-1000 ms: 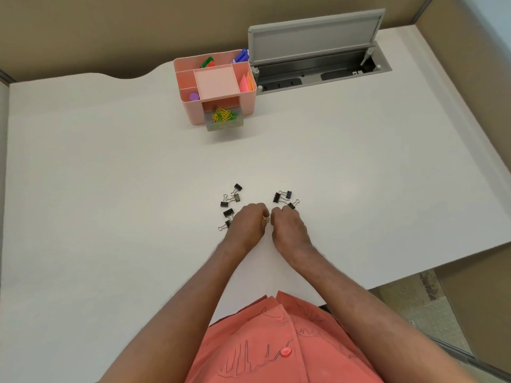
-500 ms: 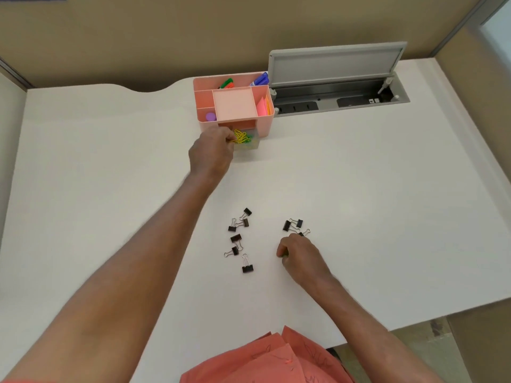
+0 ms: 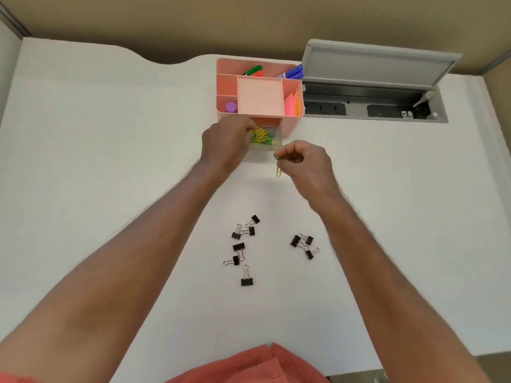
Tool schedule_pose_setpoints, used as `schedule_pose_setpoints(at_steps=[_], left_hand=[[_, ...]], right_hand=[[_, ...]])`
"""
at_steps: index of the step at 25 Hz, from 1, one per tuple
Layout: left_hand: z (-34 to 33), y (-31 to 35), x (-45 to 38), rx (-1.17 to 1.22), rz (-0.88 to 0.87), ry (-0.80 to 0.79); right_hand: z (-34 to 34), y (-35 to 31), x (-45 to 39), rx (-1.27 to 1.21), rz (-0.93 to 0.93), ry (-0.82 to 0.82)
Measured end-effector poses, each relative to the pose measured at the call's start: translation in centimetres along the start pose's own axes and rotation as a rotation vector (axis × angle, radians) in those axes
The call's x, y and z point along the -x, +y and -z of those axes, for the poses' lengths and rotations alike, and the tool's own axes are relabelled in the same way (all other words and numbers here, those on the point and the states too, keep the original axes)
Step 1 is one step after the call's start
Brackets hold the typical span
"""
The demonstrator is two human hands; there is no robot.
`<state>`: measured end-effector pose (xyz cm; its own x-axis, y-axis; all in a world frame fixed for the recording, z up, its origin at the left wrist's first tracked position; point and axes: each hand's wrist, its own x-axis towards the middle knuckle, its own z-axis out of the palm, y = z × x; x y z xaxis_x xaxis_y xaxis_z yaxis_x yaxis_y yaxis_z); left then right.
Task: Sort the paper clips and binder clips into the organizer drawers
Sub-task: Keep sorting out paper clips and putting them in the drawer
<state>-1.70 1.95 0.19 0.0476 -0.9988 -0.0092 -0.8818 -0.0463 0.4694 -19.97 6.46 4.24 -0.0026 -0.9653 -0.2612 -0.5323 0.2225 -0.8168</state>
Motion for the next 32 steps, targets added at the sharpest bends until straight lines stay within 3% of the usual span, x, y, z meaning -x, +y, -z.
schedule_pose_setpoints(at_steps=[2, 6, 10, 13, 16, 20, 22, 25, 32], left_hand=[[0.3, 0.0, 0.7, 0.084, -0.018, 0.075], [0.7, -1.4, 0.9, 0.240, 0.069, 0.252], [0.7, -2.5, -0.2, 0.429, 0.207, 0.291], [0.2, -2.9, -1.1, 0.602, 0.360, 0.287], [-0.5, -2.8, -1.5, 0.914, 0.546, 0.226], [-1.3, -2.6, -1.7, 1.218, 0.664, 0.179], [-1.4, -2.5, -1.9, 1.278, 0.679, 0.187], [-1.5, -2.4, -2.1, 1.357, 0.671, 0.213], [-2.0, -2.8, -2.3, 1.353, 0.668, 0.226]], right_hand=[[-0.6, -2.0, -3.1, 0.106, 0.135, 0.054], [-2.9, -3.0, -7.2, 0.387, 0.301, 0.010], [-4.1, -2.3, -8.1, 0.396, 0.347, 0.002], [-4.1, -1.5, -6.5, 0.115, 0.295, 0.138], [-4.5, -0.1, -3.1, -0.450, 0.000, 0.212], [-5.0, 0.8, -0.9, -1.151, -0.647, -0.030], [-4.5, 0.4, -1.7, -1.391, -0.782, -0.123], [-3.8, -0.7, -3.4, -1.492, -0.765, -0.163], [-3.9, -2.4, -7.1, -1.380, -0.680, -0.176]])
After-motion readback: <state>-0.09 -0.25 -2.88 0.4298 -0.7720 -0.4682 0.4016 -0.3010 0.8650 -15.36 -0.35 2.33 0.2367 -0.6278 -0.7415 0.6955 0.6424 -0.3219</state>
